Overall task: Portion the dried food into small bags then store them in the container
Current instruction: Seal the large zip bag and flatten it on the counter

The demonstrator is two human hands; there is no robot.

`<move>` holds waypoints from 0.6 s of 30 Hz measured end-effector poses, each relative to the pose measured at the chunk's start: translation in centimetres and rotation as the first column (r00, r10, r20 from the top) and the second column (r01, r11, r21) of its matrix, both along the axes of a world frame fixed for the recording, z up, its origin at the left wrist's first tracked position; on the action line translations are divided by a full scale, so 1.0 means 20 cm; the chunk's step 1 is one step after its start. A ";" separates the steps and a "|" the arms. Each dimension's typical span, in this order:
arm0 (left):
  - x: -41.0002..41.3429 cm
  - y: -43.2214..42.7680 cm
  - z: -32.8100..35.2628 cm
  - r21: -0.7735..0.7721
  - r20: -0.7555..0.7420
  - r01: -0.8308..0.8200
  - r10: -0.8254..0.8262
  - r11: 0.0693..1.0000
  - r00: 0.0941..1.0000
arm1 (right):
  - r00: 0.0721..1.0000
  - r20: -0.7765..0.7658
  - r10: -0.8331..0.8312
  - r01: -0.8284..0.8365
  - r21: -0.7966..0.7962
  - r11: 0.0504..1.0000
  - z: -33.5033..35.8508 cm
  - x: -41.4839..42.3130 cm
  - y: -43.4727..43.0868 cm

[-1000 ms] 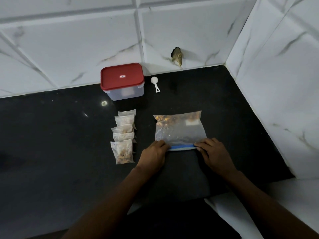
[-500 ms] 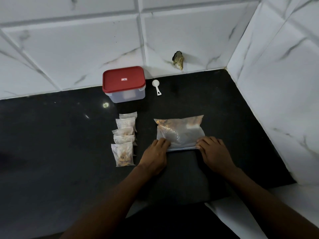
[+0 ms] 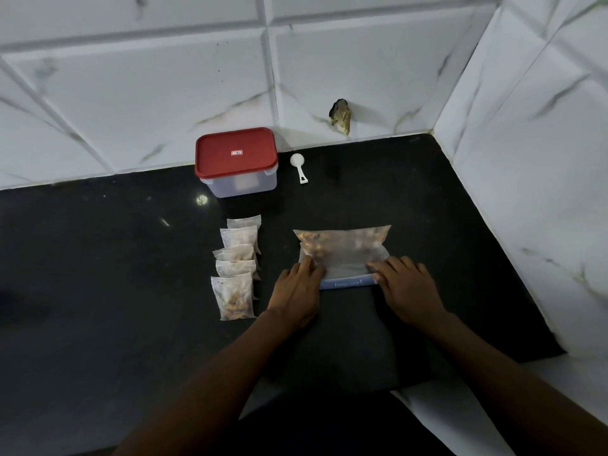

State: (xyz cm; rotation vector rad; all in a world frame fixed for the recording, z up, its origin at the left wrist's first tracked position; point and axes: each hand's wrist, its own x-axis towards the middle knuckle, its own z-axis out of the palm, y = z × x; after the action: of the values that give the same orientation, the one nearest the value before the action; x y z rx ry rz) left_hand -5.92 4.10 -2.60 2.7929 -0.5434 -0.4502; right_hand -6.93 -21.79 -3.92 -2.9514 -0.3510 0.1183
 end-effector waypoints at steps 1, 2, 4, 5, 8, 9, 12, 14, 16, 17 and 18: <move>-0.01 0.00 0.00 0.002 0.019 0.006 -0.007 1.000 1.000 | 1.000 -0.002 -0.005 0.005 0.002 1.000 0.00 0.00 0.00; -0.02 0.01 -0.01 0.014 0.038 0.017 -0.017 1.000 0.999 | 1.000 0.000 -0.010 0.010 0.010 1.000 0.00 0.01 0.01; -0.04 0.02 -0.01 0.043 0.069 0.030 -0.032 0.999 0.997 | 1.000 0.011 -0.015 0.015 0.012 1.000 0.00 0.02 0.02; -0.04 0.02 -0.01 0.054 0.080 0.029 -0.033 0.998 0.996 | 1.000 0.010 -0.016 0.016 0.008 1.000 0.00 0.02 0.02; -0.04 0.02 -0.01 0.082 0.110 0.029 -0.038 0.996 0.993 | 0.999 0.046 -0.005 0.006 -0.009 1.000 -0.02 0.00 0.02; -0.04 0.02 -0.01 0.086 0.112 0.030 -0.040 0.996 0.993 | 0.998 0.062 -0.002 0.002 -0.012 1.000 -0.01 -0.01 0.02; -0.03 0.02 -0.02 0.071 0.114 0.024 -0.032 0.997 0.993 | 0.998 0.064 0.014 -0.013 -0.006 1.000 -0.01 -0.01 0.03; -0.02 0.01 -0.02 0.067 0.121 -0.001 -0.007 0.998 0.993 | 0.999 0.047 0.004 -0.005 0.029 1.000 -0.01 0.00 0.03; -0.01 0.01 -0.02 0.065 0.128 -0.030 0.021 0.997 0.992 | 0.998 0.068 -0.016 0.010 0.091 0.996 0.00 0.01 0.02; 0.00 0.01 -0.02 0.064 0.134 -0.033 0.024 0.997 0.991 | 0.996 0.082 -0.026 0.017 0.115 0.993 0.01 0.01 0.02; 0.00 0.01 -0.02 0.065 0.138 -0.026 0.017 0.998 0.990 | 0.995 0.090 -0.035 0.023 0.124 0.992 0.01 0.01 0.02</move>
State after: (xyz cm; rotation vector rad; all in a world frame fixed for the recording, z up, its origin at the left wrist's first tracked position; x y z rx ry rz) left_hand -5.83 4.32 -3.09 2.9061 -0.5360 -0.2773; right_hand -6.72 -21.33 -3.68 -2.8445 -0.3155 -0.0420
